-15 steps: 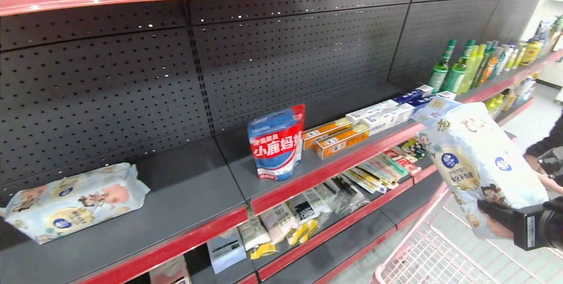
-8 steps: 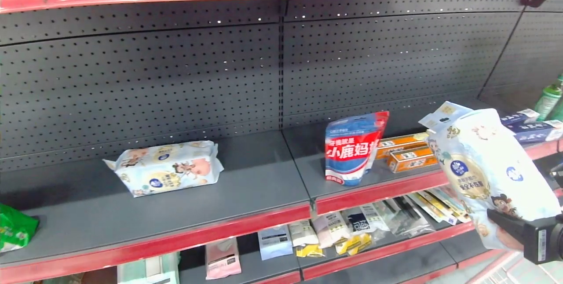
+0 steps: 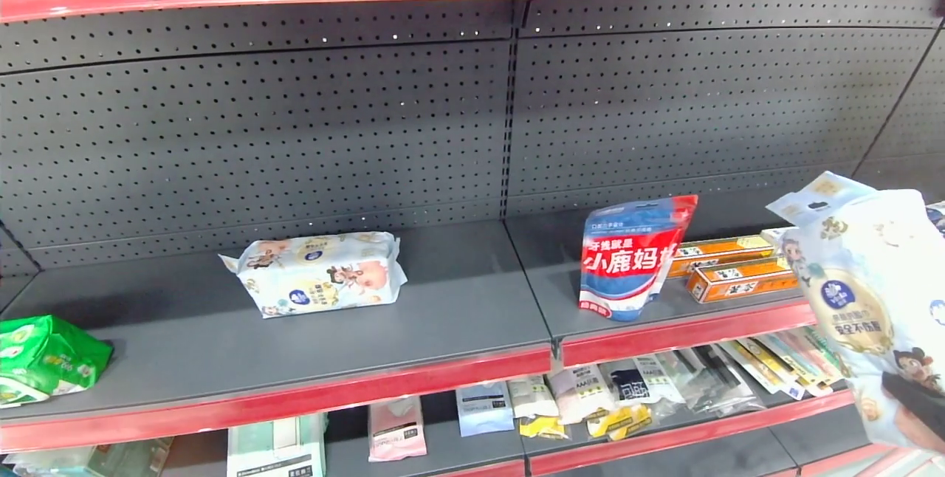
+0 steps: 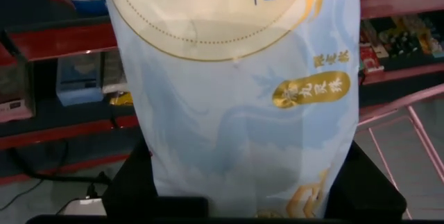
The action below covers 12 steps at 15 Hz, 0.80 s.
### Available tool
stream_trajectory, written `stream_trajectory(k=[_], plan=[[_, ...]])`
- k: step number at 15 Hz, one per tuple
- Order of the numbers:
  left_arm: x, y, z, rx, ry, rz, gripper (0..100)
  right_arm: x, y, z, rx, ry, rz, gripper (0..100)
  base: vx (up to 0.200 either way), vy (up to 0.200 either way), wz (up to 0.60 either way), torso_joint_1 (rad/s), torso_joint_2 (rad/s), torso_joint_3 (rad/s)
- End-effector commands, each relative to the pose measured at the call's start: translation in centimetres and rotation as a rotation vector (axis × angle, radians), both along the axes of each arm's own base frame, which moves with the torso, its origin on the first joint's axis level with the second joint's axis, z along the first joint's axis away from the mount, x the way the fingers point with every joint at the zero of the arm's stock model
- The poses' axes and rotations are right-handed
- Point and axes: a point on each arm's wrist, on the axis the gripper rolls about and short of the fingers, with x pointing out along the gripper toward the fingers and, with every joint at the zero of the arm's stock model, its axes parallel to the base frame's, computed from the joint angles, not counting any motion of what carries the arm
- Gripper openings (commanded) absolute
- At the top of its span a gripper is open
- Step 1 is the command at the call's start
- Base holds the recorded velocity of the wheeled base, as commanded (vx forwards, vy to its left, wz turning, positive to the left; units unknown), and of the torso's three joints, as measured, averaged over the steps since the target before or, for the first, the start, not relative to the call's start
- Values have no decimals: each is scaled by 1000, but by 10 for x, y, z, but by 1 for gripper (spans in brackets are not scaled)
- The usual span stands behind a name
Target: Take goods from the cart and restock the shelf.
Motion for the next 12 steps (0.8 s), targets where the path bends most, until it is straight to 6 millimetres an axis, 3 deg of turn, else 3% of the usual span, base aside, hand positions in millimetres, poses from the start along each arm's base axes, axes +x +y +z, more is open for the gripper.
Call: stream_trajectory(k=[1, 10, 11, 12], plan=[[0, 0, 0, 2, 2, -2, 100, -22, 2, -4, -1, -67, 3, 0, 0, 0, 0, 0, 0, 0], [2, 0, 2, 34, 27, -25, 100, -65, 8, -35, 0, -202, 92, 0, 0, 0, 0, 0, 0, 0], [1, 0, 21, 62, 6, -25, 100, -67, 8, -36, -2, -214, 94, 0, 0, 0, 0, 0, 0, 0], [17, 0, 70, 45, 67, -11, 100, -68, 8, -36, -3, -223, 96, 0, 0, 0, 0, 0, 0, 0]])
